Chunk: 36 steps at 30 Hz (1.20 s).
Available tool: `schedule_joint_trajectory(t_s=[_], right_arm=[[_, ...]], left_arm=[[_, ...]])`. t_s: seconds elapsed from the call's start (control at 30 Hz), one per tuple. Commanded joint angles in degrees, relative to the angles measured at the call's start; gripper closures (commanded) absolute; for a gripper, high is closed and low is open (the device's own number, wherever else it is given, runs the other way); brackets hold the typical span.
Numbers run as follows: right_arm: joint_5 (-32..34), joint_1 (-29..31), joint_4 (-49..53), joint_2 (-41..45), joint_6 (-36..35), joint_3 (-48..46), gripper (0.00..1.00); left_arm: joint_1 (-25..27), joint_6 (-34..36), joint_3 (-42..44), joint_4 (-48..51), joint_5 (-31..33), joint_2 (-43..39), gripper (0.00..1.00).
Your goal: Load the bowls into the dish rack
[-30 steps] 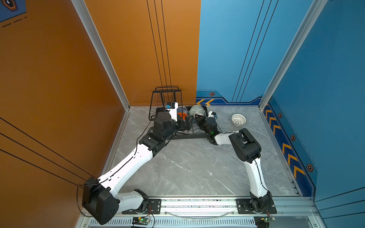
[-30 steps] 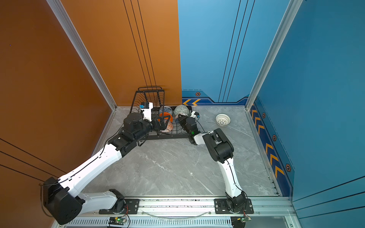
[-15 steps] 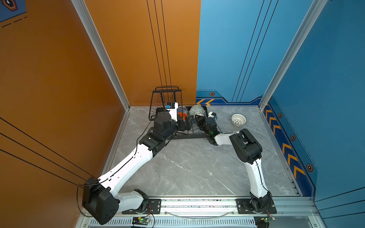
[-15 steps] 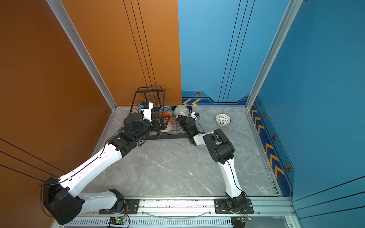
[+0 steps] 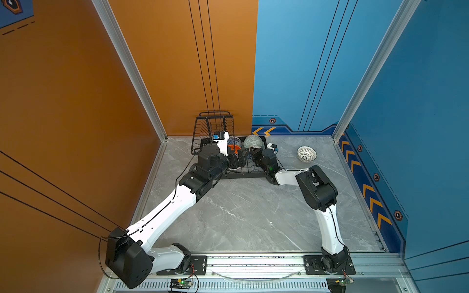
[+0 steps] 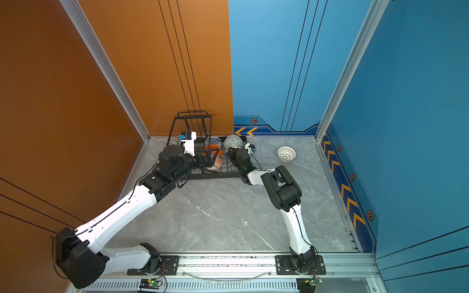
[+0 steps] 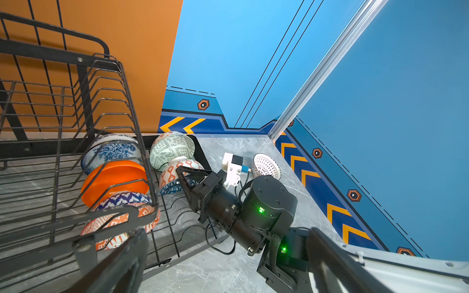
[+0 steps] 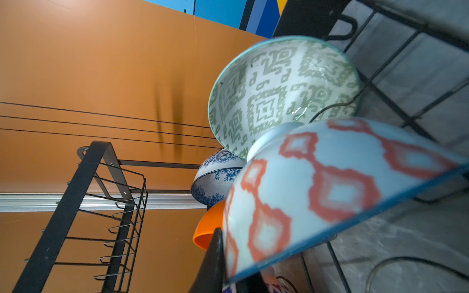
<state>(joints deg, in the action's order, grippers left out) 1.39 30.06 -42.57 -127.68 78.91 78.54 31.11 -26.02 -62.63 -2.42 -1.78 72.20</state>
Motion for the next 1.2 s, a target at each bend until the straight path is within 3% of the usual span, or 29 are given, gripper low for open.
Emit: schedule_joint_trajectory(t_s=[0.0,1.17], right_arm=[[0.6,0.3,7.1,-0.2,0.3,1.6,0.87],[-0.3,-0.4,13.6,0.6,-1.5,6.0,0.64]], left_arm=[[-0.8,-0.3,1.0,-1.5,-0.5,-1.4,0.02],[-0.8,-0.2,1.2,-1.5,-0.5,-1.7,0.02]])
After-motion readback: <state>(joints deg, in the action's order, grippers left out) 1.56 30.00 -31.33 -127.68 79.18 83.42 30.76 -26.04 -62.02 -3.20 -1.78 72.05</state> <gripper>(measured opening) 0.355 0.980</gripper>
